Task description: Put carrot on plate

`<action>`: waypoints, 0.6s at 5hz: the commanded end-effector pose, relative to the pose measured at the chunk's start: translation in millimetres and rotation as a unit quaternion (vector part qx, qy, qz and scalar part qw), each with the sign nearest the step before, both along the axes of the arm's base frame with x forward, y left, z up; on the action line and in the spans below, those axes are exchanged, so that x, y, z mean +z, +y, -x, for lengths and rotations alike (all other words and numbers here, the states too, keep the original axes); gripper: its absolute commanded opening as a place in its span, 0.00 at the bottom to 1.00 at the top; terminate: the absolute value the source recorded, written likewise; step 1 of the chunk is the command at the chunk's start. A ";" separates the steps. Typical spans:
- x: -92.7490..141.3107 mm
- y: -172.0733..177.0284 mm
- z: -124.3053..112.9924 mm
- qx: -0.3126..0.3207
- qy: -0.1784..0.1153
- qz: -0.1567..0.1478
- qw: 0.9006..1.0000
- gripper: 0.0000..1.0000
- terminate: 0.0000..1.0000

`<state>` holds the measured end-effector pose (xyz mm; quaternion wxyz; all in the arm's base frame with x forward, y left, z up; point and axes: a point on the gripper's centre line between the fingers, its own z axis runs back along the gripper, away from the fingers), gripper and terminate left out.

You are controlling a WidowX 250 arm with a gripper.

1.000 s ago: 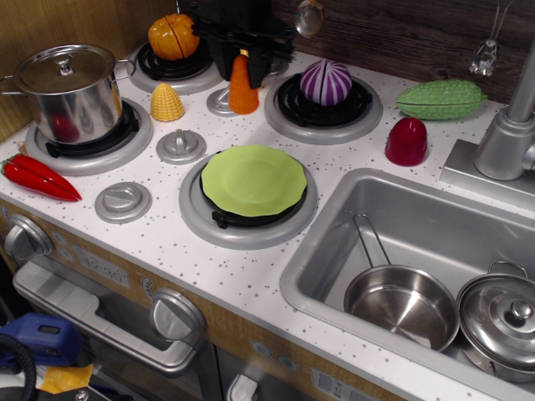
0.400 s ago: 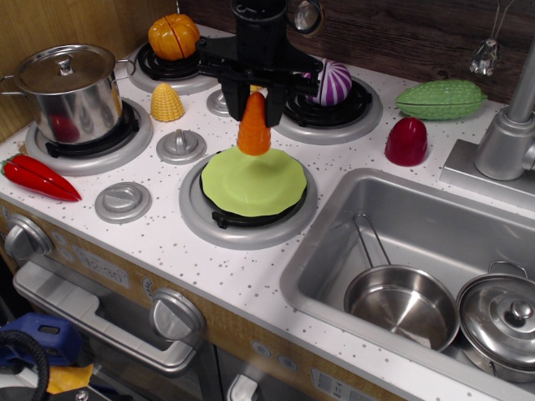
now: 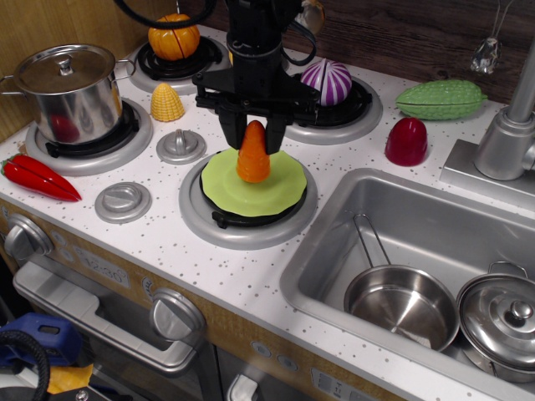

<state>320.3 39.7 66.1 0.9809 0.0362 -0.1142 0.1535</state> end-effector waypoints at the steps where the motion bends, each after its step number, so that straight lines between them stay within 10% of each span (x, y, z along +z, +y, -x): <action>1: 15.0 -2.0 -3.6 -0.004 -0.043 0.002 0.999 1.00 0.00; 2: 15.0 -2.0 -3.6 -0.004 -0.043 0.002 0.999 1.00 0.00; 3: 15.0 -2.0 -3.6 -0.004 -0.043 0.002 0.999 1.00 1.00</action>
